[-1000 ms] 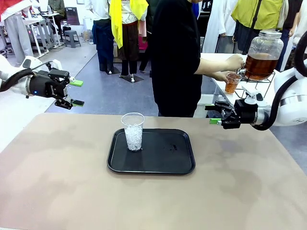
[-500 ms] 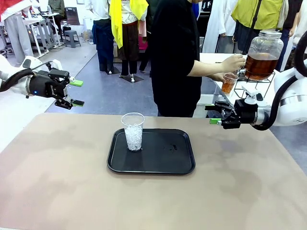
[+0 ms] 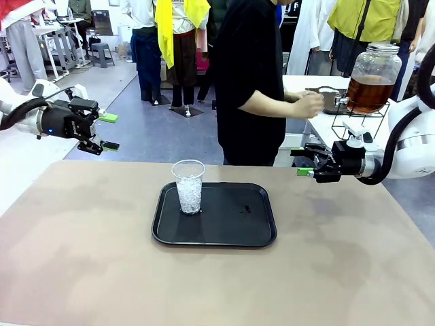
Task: Pour the drink into the iced cup.
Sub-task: Pick up the iced cup indicated by the human and present it to them.
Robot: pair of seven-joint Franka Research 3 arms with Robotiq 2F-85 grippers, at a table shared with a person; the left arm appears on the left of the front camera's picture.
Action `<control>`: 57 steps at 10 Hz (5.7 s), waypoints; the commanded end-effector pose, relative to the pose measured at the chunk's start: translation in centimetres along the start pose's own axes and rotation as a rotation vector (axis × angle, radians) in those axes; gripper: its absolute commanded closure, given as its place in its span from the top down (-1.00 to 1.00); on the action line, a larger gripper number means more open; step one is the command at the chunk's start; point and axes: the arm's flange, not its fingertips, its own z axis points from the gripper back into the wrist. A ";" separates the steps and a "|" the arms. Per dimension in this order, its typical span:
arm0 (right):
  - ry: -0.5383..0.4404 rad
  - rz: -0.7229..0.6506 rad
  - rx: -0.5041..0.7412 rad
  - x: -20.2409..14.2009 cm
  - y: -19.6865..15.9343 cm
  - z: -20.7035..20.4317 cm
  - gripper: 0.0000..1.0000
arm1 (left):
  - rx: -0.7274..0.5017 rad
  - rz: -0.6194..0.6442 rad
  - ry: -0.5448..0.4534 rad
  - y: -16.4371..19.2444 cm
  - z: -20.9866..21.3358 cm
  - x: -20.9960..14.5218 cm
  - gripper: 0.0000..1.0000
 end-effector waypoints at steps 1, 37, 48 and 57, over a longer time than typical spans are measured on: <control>0.008 0.000 0.002 0.4 -0.5 -0.2 1.00 | 0.002 -0.003 0.002 0.0 0.1 0.0 1.00; 0.008 0.000 0.002 0.4 -0.5 -0.2 1.00 | 0.002 -0.003 0.002 0.0 0.1 0.0 1.00; 0.008 0.000 0.002 0.4 -0.5 -0.2 1.00 | 0.002 -0.003 0.002 0.0 0.1 0.0 1.00; 0.008 0.000 0.002 0.4 -0.5 -0.2 1.00 | 0.000 0.000 0.000 0.0 0.0 0.0 1.00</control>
